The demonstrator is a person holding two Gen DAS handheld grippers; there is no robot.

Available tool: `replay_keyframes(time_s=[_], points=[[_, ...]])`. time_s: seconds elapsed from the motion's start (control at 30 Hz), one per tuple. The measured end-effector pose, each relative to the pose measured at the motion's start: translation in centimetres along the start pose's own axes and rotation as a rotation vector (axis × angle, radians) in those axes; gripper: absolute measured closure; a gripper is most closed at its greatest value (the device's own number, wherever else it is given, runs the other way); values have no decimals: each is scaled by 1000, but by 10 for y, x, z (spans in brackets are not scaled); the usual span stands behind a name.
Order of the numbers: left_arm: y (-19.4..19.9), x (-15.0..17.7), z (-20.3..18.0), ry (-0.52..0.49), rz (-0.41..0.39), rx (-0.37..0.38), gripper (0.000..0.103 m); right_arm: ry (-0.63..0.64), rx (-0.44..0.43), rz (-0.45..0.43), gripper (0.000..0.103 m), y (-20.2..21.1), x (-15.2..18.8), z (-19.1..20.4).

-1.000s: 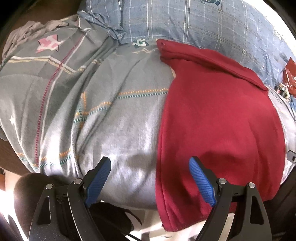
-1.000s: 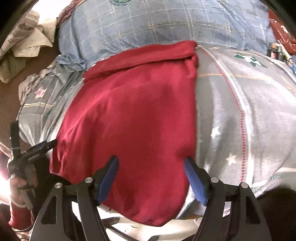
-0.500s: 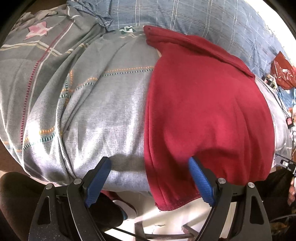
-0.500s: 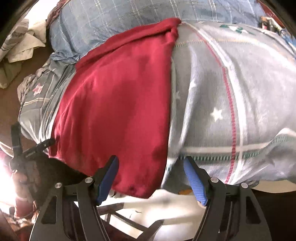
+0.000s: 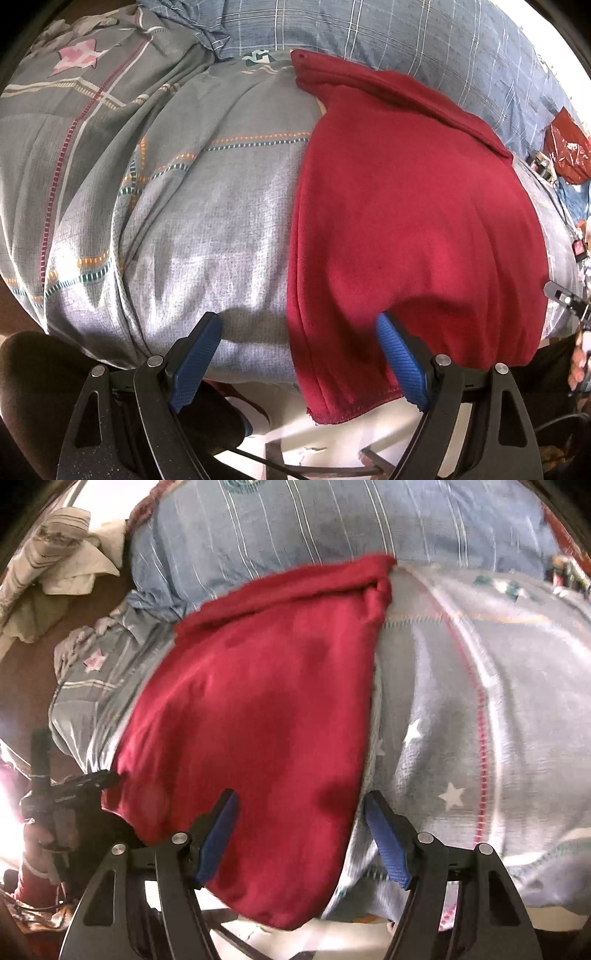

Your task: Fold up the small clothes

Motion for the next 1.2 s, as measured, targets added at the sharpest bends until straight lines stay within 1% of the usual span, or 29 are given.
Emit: replay_keyframes(time_s=[0.07, 0.13, 0.17, 0.23, 0.27, 0.37, 0.47, 0.5, 0.53, 0.57, 0.63, 0.7, 0.77, 0.8, 0.83, 0.9, 0.97, 1.07, 1.1, 1.13, 1.2], points=[[1, 1, 2, 6, 0, 8, 17, 11, -25, -20, 32, 2, 3, 1], [0, 1, 4, 10, -1, 10, 17, 35, -113, 7, 32, 5, 10, 12], [0, 0, 4, 10, -1, 9, 17, 60, -117, 7, 32, 7, 13, 18], [0, 0, 4, 9, 1, 6, 17, 101, -83, 16, 32, 7, 17, 24], [1, 0, 4, 7, 3, 4, 17, 102, -80, 28, 32, 7, 18, 24], [1, 0, 5, 0, 3, 8, 17, 88, -125, 51, 32, 11, 26, 22], [0, -1, 5, 0, 3, 5, 16, 56, -186, 99, 32, 10, 42, 19], [0, -1, 5, -2, 3, -2, 16, 50, -208, 123, 32, 9, 47, 21], [0, -1, 3, -3, 2, -7, 16, 44, -228, 165, 32, 5, 56, 21], [0, -1, 3, -6, 2, -12, 16, 30, -225, 200, 31, 0, 63, 23], [-1, -1, 2, -9, 0, -15, 16, 16, -201, 239, 31, -9, 69, 24], [0, 0, 2, -7, -2, -9, 16, 5, -180, 236, 31, -13, 68, 19], [1, 1, 2, 1, 5, 7, 17, -41, -209, 214, 31, -12, 61, 11], [2, 3, 3, 13, 12, 29, 17, -77, -237, 212, 31, -13, 60, 8], [4, 3, 5, 25, 19, 48, 17, -98, -241, 213, 32, -12, 60, 6], [8, 4, 10, 56, 25, 94, 17, -109, -196, 225, 30, -9, 65, 2], [11, 3, 13, 68, 9, 109, 17, -95, -174, 232, 30, -4, 69, 0], [11, 1, 11, 56, 1, 106, 18, -110, -192, 240, 30, -10, 67, -2], [10, 2, 9, 46, 10, 100, 18, -114, -177, 254, 30, -12, 66, -10], [10, 3, 8, 38, 14, 98, 18, -122, -148, 270, 30, -17, 66, -13], [10, 5, 7, 28, 13, 89, 18, -138, -117, 286, 30, -20, 68, -16]])
Point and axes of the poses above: each gripper's, at about its wrist camera, not at the fingertips, and y roughly against the way its jaws point, z to its left, x to its underside, the point moved 7 cm from there along -y, roughly the way its jaws point, and after that the axes turned 15 degrees about z, right-handed, at the moved point
